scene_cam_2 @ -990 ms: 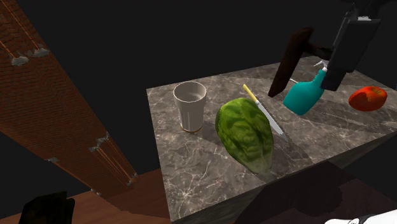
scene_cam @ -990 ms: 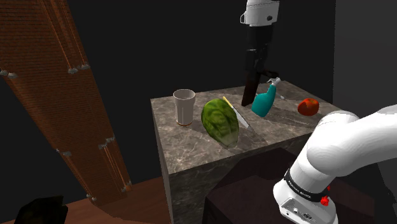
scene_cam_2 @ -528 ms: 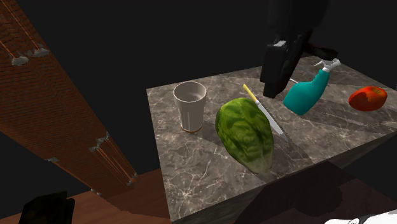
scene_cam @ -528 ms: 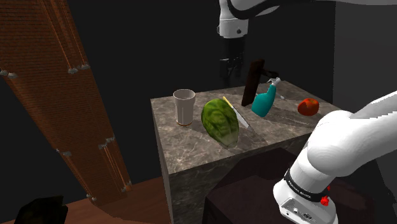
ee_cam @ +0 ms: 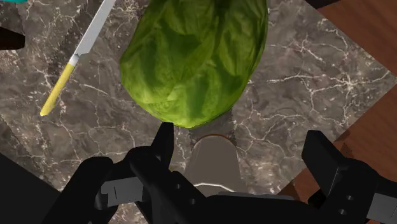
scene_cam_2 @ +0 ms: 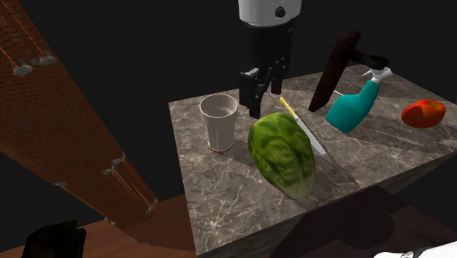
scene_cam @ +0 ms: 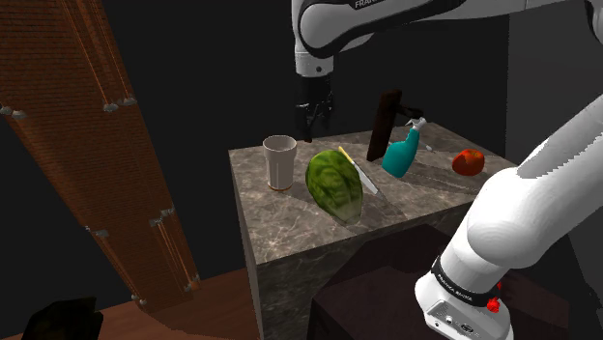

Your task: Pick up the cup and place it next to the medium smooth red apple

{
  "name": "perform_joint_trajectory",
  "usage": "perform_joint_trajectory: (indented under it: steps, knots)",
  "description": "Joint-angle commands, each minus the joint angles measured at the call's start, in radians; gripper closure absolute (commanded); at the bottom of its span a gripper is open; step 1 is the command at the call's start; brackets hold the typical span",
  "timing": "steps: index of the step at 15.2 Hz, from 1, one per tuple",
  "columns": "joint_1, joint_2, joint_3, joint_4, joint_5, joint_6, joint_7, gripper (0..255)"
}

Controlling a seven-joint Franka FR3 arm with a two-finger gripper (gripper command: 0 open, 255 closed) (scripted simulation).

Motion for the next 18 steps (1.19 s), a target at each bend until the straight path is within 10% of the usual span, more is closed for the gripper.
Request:
perform_joint_trajectory:
  steps: [1,12,18]
  knots:
    - [0.003,0.072,0.011,0.041,-0.005,0.035,0.018,0]
    - [0.036,0.471,0.045,0.358,-0.064,0.137,0.109,0]
    - [0.035,0.489,0.041,0.300,-0.070,0.212,0.113,0]
